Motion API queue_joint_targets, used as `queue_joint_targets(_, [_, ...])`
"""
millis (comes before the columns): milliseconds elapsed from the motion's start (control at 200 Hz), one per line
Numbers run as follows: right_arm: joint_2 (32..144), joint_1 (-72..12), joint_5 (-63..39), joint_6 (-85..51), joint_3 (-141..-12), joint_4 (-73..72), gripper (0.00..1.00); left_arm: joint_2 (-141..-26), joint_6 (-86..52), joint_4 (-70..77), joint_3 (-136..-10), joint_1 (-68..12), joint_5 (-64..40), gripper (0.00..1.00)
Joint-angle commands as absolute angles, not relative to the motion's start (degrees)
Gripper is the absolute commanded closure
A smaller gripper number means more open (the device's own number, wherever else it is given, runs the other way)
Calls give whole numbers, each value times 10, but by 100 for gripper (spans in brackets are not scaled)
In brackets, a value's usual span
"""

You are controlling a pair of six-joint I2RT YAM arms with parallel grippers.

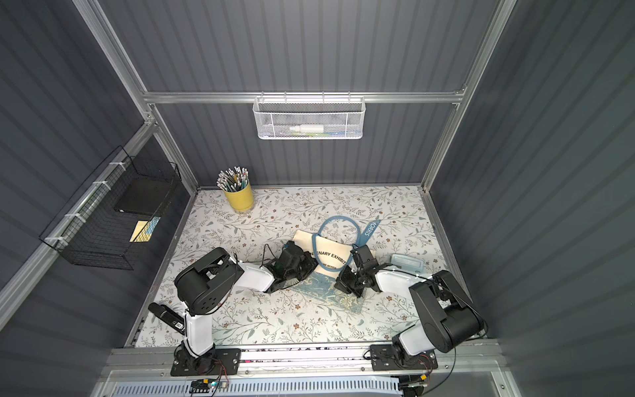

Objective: Put away the canvas bag
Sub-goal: Adjust the canvas bag at the center of the board.

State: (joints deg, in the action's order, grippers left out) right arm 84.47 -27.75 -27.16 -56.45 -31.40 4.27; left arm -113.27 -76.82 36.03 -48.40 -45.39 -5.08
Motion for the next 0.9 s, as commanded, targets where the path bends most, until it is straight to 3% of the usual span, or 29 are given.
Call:
queue_joint_targets(0, [858,-279,-264,-553,-311,67,100,-1177,-723,316,-500,-453,-98,100])
queue_joint_targets(185, [859,-279,-264,-554,-313,70,100,-1184,-714,306,-561,-453,-107,100])
queue_joint_targets(540, [854,-279,-263,-558,-308,67,100,-1222,-582,124,-796,-435,-82,100])
queue_joint_targets(895, [859,-279,-267,-552,-310,66,100,-1401,-453,-1,-1054,-381,-114,100])
